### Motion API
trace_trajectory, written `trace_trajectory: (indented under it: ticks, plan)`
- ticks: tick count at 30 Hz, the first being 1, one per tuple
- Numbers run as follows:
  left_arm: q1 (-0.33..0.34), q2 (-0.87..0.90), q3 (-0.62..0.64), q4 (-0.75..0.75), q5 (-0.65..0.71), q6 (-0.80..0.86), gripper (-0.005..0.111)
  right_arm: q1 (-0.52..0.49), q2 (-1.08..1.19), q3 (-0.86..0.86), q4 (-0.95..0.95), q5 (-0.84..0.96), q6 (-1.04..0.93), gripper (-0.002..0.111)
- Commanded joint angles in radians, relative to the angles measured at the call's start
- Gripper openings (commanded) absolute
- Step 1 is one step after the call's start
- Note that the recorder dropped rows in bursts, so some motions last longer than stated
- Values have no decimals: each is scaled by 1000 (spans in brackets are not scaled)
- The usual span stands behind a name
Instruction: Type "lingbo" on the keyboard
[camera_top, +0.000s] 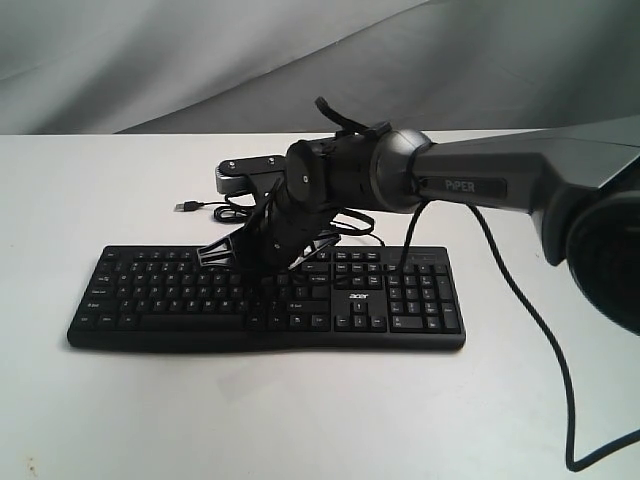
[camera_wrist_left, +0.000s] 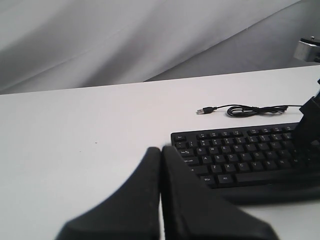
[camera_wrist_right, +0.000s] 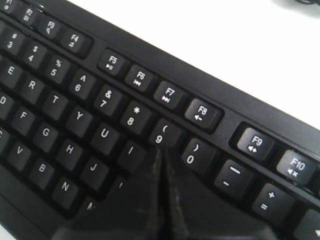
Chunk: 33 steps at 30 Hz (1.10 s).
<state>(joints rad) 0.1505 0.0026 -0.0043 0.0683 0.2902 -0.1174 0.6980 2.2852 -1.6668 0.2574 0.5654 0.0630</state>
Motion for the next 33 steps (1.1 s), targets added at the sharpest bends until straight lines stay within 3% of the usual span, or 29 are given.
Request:
trace_trajectory:
  ticks: [1,20,33]
  plan:
    - [2,-3,4,-8,-5,-4,1,-2,8,6,-3,14,-9,0]
    - [2,-3,4,-8,-5,-4,1,5,-155,26,-38,-75,-40,0]
    - [2,-3,4,-8,-5,-4,1,20,-404,395,-37,-390,-40,0]
